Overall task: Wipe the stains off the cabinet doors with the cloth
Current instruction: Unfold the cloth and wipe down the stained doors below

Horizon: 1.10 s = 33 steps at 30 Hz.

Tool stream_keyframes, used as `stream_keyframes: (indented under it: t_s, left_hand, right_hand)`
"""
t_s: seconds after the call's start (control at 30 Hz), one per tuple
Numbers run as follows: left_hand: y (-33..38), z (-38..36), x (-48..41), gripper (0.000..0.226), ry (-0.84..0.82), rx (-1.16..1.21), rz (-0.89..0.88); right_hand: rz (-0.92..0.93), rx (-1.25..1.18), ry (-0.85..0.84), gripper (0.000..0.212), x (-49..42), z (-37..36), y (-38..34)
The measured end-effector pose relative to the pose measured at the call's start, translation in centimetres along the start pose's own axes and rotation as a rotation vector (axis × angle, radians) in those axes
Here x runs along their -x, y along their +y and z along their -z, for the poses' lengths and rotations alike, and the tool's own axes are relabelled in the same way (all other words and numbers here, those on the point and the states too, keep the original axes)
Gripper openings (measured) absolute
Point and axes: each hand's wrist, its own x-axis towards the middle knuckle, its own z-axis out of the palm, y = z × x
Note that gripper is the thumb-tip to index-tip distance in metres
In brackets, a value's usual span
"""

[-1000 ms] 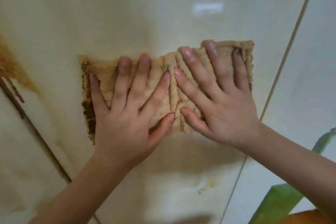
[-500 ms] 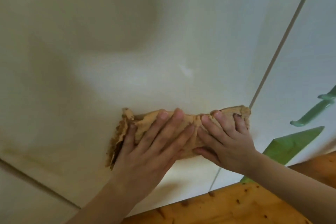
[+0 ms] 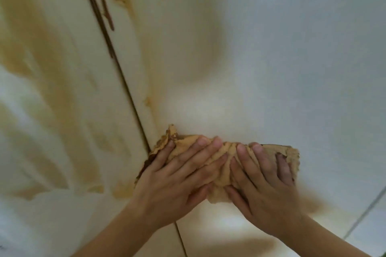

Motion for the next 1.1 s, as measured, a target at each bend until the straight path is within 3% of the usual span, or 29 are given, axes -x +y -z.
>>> stream_keyframes:
  t_s: [0.13,0.33,0.5,0.67,1.1]
  left_hand:
    - [-4.1,1.1,1.8,0.069,0.007,-0.041,0.068]
    - [-8.6,2.8,3.2,0.072,0.043,-0.056,0.217]
    - [-12.2,5.4,-0.8,0.074,0.120,-0.030,0.425]
    - [-16.4,8.8,-6.2,0.080,0.155,0.031,0.589]
    - [-25.8,14.6,-10.6,0.081,0.148,-0.044,0.521]
  right_hand:
    - [0.077,0.007,-0.030,0.087,-5.5,1.0,-2.6]
    - [0.150,-0.053,-0.053,0.074,-12.7,2.9,-5.4]
    - [0.120,-0.132,0.002,0.064,-20.8,5.6,-5.3]
    - [0.114,-0.168,0.019,0.069,-28.6,8.6,-3.1]
    - [0.396,-0.141,0.029,0.070,-39.8,13.1,2.1]
